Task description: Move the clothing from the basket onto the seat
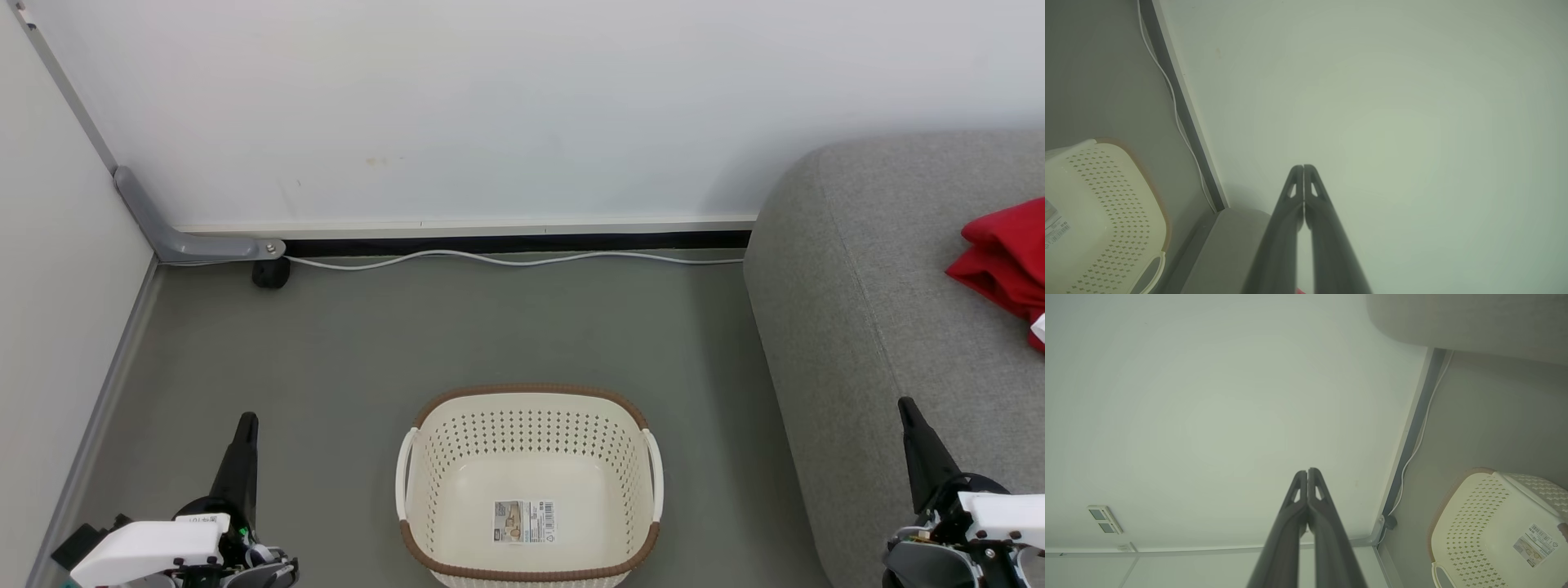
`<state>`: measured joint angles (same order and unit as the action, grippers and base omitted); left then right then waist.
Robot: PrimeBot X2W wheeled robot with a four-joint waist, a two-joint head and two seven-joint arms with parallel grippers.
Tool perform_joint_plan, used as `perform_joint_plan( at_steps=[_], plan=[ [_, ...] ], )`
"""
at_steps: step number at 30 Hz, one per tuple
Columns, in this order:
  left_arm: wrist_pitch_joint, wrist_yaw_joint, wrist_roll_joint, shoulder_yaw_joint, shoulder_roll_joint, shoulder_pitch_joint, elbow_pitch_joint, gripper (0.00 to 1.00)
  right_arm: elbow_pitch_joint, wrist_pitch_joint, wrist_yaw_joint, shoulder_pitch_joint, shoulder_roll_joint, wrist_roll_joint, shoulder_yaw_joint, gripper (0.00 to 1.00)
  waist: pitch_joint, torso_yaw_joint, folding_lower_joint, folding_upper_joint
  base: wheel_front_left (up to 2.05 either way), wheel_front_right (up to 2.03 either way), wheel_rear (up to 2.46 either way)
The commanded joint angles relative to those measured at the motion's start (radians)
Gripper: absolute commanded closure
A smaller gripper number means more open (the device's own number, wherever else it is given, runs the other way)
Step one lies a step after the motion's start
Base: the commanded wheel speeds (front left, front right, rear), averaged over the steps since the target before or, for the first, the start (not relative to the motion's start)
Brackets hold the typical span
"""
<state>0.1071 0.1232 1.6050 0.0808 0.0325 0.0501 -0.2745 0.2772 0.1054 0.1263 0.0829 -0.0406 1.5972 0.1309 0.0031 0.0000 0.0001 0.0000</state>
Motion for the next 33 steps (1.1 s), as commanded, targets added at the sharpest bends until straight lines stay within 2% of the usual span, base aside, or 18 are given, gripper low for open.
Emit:
perform_joint_plan(
  at_steps=[1, 33],
  plan=[
    [0.006, 0.007, 0.004, 0.033, 0.018, 0.058, 0.029, 1.0, -0.032, 0.008, 0.004, 0.025, -0.01, 0.011, -0.017, 1.0, 0.0, 0.0, 0.0, 0.0, 0.0, 0.0, 0.0],
    [0.006, 0.007, 0.004, 0.033, 0.018, 0.058, 0.029, 1.0, -0.032, 0.008, 0.004, 0.025, -0.01, 0.011, -0.017, 1.0, 0.0, 0.0, 0.0, 0.0, 0.0, 0.0, 0.0]
  ],
)
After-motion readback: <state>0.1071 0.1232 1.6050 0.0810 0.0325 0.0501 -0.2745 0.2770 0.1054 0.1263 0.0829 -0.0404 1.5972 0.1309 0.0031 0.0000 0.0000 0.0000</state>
